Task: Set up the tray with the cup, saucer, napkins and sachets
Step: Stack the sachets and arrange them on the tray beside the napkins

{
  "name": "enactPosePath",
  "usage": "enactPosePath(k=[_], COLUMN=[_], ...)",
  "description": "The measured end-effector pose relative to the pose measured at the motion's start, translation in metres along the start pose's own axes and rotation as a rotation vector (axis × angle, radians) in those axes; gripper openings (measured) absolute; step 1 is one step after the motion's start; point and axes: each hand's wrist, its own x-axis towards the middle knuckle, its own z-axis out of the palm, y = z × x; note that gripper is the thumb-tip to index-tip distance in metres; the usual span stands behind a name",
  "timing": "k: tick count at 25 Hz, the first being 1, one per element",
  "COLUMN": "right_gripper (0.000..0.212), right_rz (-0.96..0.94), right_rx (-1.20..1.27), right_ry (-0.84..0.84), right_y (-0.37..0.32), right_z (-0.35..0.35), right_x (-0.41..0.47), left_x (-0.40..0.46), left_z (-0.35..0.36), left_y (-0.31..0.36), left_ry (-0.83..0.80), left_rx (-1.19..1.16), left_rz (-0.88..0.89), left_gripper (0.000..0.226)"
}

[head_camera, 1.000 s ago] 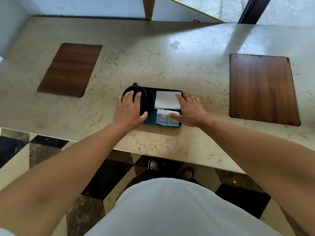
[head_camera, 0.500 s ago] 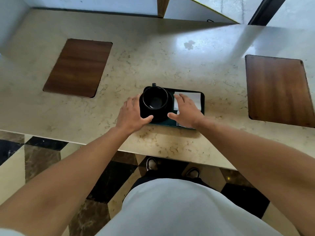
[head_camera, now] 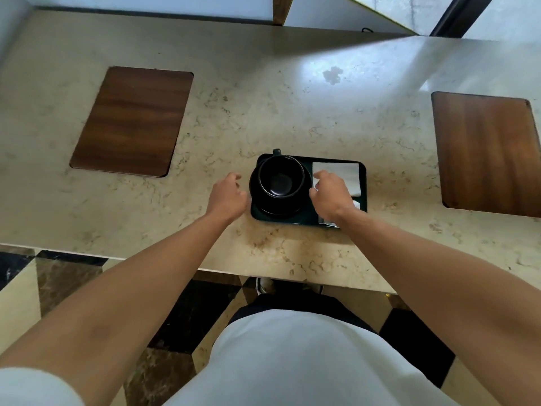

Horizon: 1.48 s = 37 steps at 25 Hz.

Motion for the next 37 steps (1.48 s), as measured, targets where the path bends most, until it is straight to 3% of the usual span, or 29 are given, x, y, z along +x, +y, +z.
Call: enactPosePath(k=[10,25,30,37], right_gripper=[0.03,0.032,0.033,0.031], right_rz=[0.119,0.168,0.241,0.312], right_rx=[0.085,0.141,0.183,0.257], right_ry=[0.044,0.038,0.036,0.03], right_y=[-0.008,-0.015,-0.015,-0.017], right_z=[0.007,0.004,0.007,0.011], right_x=[0.016,0.016,0.015,0.012], left_x=[0.026,0.037,0.041,0.04], left_z=[0.019,0.019,0.016,0.015], left_y=[0.006,0.006,0.007,0.006], left_ry=[-0.086,-0.068,-0.089,-0.089], left_rx=[-0.116,-0.133,-0.181,-0.236], left_rz=[-0.094,-0.118,-0.126,-0.143], left_gripper=[0.026,0.018,0.025,0.014])
